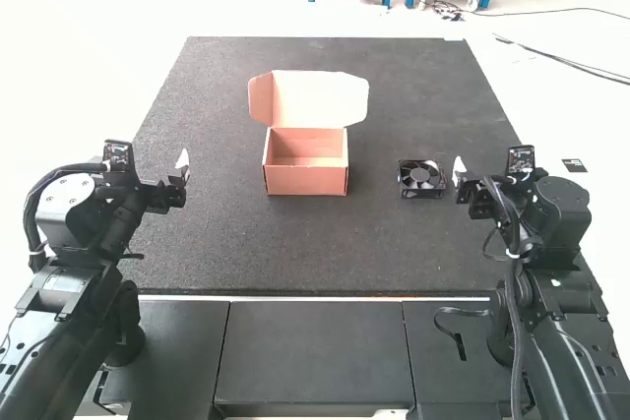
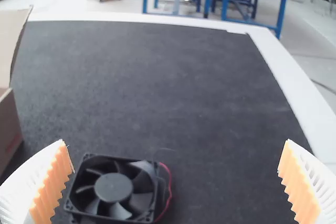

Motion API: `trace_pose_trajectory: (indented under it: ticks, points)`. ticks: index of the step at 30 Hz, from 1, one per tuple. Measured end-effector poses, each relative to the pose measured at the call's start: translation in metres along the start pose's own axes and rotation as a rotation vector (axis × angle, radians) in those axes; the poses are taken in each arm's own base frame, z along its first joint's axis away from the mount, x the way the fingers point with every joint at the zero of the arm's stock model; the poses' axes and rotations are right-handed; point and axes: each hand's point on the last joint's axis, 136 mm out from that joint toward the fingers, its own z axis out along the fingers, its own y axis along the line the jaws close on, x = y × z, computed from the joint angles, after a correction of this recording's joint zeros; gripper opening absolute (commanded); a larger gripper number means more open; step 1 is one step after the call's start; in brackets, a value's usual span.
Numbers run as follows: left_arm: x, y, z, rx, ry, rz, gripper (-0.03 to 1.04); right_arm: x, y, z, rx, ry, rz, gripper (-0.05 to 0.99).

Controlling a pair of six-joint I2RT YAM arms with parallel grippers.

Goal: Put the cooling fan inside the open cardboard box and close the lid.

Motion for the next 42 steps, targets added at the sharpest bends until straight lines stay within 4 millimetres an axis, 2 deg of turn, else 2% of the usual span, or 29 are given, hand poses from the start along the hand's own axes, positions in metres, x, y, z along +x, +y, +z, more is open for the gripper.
trace_pose_trajectory:
  ticks: [6,9,15,19,21,24,26,29,31,34,36,39,42]
  points:
    - [0.000,0.000,0.000,0.000,-0.002,0.000,0.97,-0.005,0.001,0.000,-0.009,-0.019,0.037,0.91]
    - [-0.005,0.001,0.000,-0.003,-0.022,-0.001,0.97,-0.024,0.000,-0.001,-0.004,-0.097,0.061,0.91]
    - [-0.042,0.005,-0.004,-0.021,-0.173,-0.010,0.97,-0.062,-0.006,-0.008,0.014,-0.255,0.097,0.91]
    - [-0.058,0.008,-0.007,-0.032,-0.239,-0.013,0.97,-0.072,-0.009,-0.011,0.027,-0.298,0.107,0.91]
    - [-0.052,0.008,-0.006,-0.033,-0.213,-0.016,0.97,-0.065,-0.010,-0.009,0.036,-0.269,0.112,0.91]
    - [-0.025,0.005,-0.001,-0.024,-0.100,-0.019,0.97,-0.043,-0.011,-0.004,0.046,-0.179,0.121,0.91]
    - [-0.012,0.004,0.000,-0.021,-0.047,-0.020,0.97,-0.038,-0.011,-0.003,0.051,-0.156,0.123,0.91]
    - [-0.008,0.004,0.000,-0.019,-0.034,-0.023,0.97,-0.038,-0.013,-0.003,0.062,-0.157,0.125,0.91]
    - [-0.020,0.005,-0.001,-0.025,-0.082,-0.035,0.97,-0.047,-0.016,-0.005,0.074,-0.195,0.133,0.91]
    - [-0.058,0.014,-0.007,-0.061,-0.239,-0.057,0.97,-0.060,-0.020,-0.008,0.089,-0.249,0.148,0.91]
    - [-0.069,0.017,-0.011,-0.076,-0.287,-0.067,0.97,-0.066,-0.021,-0.010,0.091,-0.270,0.160,0.91]
    - [-0.080,0.020,-0.014,-0.086,-0.311,-0.080,0.97,-0.066,-0.021,-0.010,0.088,-0.270,0.181,0.91]
    - [-0.114,0.026,-0.024,-0.101,-0.389,-0.095,0.97,-0.062,-0.021,-0.003,0.086,-0.216,0.197,0.91]
